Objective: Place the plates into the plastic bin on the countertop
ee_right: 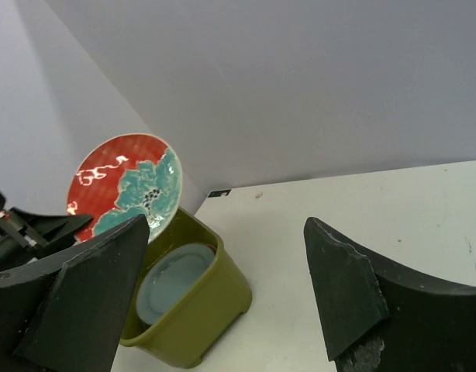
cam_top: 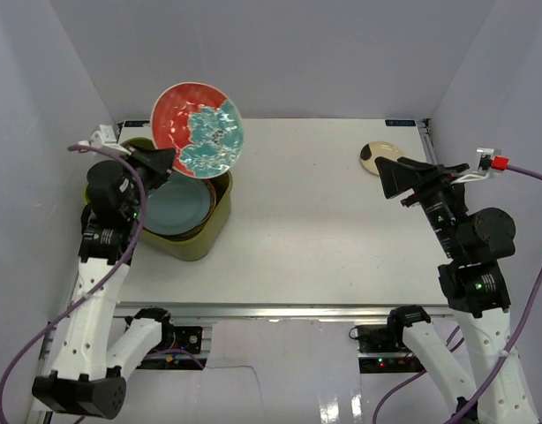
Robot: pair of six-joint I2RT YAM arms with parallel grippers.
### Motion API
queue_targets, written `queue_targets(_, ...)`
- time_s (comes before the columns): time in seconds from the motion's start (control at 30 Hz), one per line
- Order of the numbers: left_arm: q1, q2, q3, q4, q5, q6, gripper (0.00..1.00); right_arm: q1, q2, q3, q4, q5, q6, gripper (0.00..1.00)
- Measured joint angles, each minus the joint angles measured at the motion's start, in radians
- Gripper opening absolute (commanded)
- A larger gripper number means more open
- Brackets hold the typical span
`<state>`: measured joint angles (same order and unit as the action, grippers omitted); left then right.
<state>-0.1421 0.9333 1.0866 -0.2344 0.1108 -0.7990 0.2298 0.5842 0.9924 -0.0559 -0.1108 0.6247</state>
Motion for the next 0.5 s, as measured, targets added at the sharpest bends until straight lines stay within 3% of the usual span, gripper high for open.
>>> queue_targets(0.13,0.047,-0.110,-0.026,-0.151,-0.200,0.071,0.00,0.000,0.041,0.000,-0.003,-0.005,-0.008,0.87)
queue_targets(0.27,0.048,-0.117,-0.082,-0.269,-0.342,0.116,0.00,0.000,0.082,-0.009,-0.007,-0.008,-0.019,0.87)
queue_targets(0.5,0.056,-0.093,-0.193,-0.409,-0.440,0.162,0.00,0.000,0.129,-0.030,-0.008,-0.009,-0.026,0.87)
